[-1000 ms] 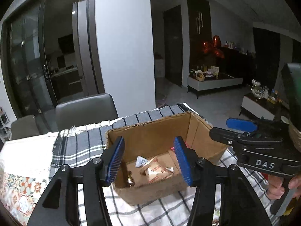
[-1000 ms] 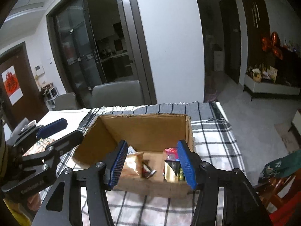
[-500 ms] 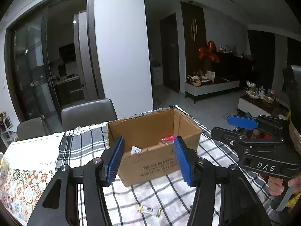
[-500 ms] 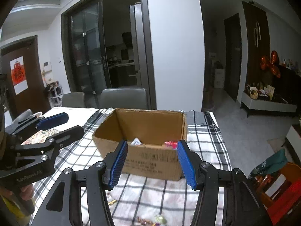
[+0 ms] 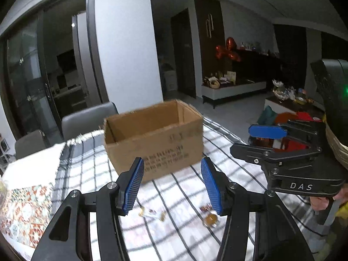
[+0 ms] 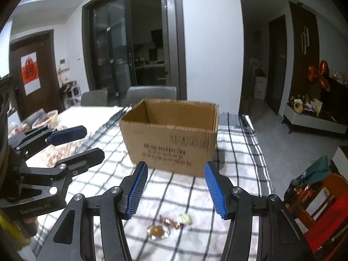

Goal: Organize snacks
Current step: 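Move both open tools back from the box to the snacks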

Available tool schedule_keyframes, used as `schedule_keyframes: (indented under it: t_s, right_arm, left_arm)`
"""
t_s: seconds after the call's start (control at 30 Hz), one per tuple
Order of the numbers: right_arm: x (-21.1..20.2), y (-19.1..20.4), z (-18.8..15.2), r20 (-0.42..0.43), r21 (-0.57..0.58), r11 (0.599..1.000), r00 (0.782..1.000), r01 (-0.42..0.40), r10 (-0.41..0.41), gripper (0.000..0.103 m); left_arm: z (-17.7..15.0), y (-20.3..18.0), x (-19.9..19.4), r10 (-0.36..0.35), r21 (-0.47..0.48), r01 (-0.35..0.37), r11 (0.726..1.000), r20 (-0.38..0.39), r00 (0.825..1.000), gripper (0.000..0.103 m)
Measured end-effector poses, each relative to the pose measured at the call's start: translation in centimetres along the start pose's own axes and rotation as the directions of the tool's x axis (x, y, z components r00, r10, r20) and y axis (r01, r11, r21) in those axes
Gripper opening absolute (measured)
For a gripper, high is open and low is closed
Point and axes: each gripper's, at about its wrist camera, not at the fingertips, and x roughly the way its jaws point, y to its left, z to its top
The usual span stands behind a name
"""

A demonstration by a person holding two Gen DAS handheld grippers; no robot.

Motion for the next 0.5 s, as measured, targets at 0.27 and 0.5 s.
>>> schedule_keyframes:
  t_s: [0.27, 0.5]
  right_arm:
    - [1.3, 0.2, -2.9, -0.072, -0.047, 0.998, 0.997, -0.035, 0.032, 0.055]
    - [3.4, 0.2, -5.1, -0.185, -0.105, 0.99, 0.98, -0.095, 0.075, 0.052]
  left_arm:
    - [-3.3, -1.8, 1.4, -0.066, 0.021, 0.067, 0.998, -0.075, 0.995, 0.051]
    - [-5.9, -2.9, 3.3, -0.13, 0.033, 0.137, 0.99, -0.156, 0.979, 0.044]
